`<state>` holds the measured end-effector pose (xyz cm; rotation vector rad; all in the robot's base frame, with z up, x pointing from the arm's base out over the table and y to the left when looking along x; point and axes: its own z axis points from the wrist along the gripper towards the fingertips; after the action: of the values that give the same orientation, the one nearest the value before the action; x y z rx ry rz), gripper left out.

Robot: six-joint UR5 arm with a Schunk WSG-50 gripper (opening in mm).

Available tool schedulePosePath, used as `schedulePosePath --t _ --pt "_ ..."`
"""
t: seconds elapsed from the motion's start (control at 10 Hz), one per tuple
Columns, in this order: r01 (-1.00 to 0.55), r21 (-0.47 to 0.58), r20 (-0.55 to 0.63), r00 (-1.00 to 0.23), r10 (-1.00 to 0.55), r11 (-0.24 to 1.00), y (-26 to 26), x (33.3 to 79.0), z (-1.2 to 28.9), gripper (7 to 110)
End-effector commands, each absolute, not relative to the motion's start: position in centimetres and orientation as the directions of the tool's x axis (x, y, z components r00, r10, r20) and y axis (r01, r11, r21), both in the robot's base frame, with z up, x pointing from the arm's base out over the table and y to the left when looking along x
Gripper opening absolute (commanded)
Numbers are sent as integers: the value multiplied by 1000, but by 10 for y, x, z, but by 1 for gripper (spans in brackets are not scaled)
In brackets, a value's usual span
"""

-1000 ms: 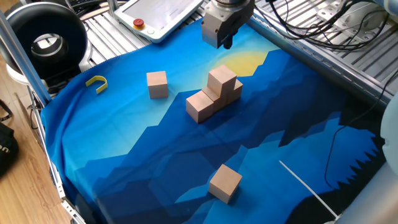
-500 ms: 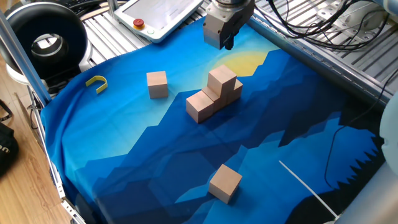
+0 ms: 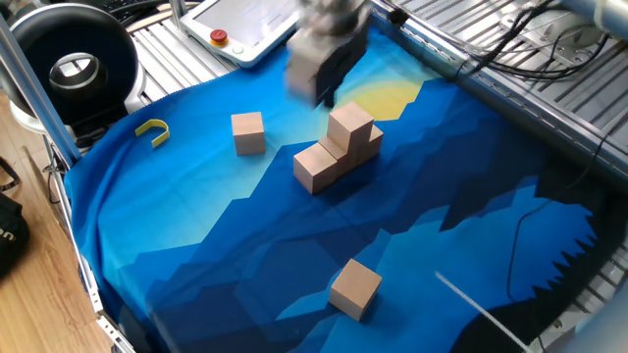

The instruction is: Stack the blocks into a pyramid shape

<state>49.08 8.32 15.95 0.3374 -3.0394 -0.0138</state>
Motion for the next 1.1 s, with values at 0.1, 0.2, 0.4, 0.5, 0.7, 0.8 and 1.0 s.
schedulePosePath --t 0.1,0.2,0.4,0.5,0.7,0.8,1.0 --pt "-69 222 341 -929 -144 972 192 381 157 7" --pt "-17 158 362 -929 -74 987 178 381 154 7" --pt "6 85 292 -956 -19 996 163 401 144 7" --pt "16 69 133 -991 6 997 160 441 135 7" --pt "12 40 -76 -997 15 999 152 493 133 7" --pt "-14 111 -101 -995 -2 994 170 500 135 7" --pt "60 23 -66 -996 61 998 147 491 133 7"
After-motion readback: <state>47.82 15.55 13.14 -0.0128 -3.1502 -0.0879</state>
